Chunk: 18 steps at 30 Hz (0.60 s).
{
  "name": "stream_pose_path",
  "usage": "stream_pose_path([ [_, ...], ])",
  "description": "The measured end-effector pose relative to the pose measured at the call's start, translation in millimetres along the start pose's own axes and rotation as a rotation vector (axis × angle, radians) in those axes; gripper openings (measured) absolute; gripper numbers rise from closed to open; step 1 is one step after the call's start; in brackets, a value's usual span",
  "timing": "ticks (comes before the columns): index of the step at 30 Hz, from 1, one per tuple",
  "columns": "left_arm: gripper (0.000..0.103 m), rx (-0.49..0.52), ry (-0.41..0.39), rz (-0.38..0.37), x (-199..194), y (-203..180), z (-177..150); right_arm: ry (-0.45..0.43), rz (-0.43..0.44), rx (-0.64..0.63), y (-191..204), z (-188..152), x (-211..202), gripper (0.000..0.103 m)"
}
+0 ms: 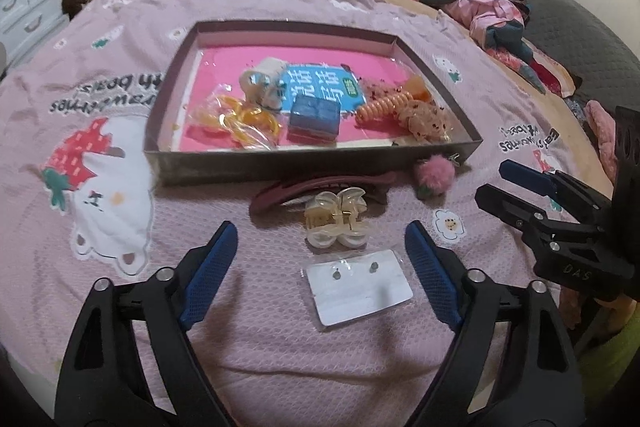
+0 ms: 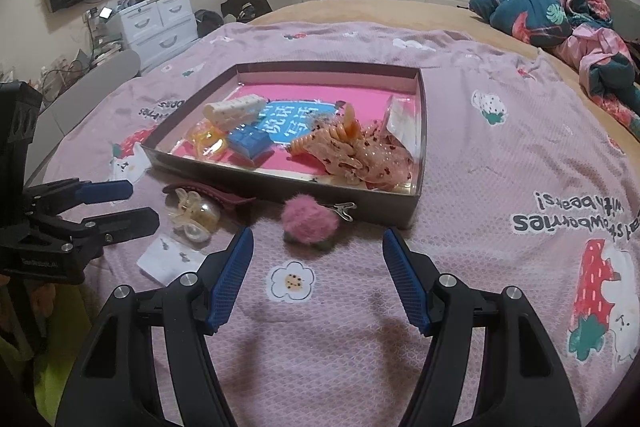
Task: Organize jewelry
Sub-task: 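Grasp the pink pompom clip with the right gripper while the left grasps the clear claw clip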
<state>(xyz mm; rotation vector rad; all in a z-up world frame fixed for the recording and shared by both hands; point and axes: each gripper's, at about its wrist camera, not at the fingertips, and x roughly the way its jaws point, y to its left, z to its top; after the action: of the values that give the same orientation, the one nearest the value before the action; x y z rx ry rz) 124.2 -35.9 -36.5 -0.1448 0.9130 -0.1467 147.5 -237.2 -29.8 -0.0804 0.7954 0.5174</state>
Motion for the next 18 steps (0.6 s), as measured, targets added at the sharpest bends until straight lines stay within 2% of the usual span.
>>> stream_pose_path([
  [10,0.058,-0.030,0.064,-0.023,26.5,-1.8,-0.4,0.035,0.030,0.008,-7.3,0.2,23.0,0.066],
  [18,0.053,-0.058,0.075,-0.027,35.7,4.6,1.2,0.068,0.059,0.018,-10.6,5.8,43.4,0.065],
])
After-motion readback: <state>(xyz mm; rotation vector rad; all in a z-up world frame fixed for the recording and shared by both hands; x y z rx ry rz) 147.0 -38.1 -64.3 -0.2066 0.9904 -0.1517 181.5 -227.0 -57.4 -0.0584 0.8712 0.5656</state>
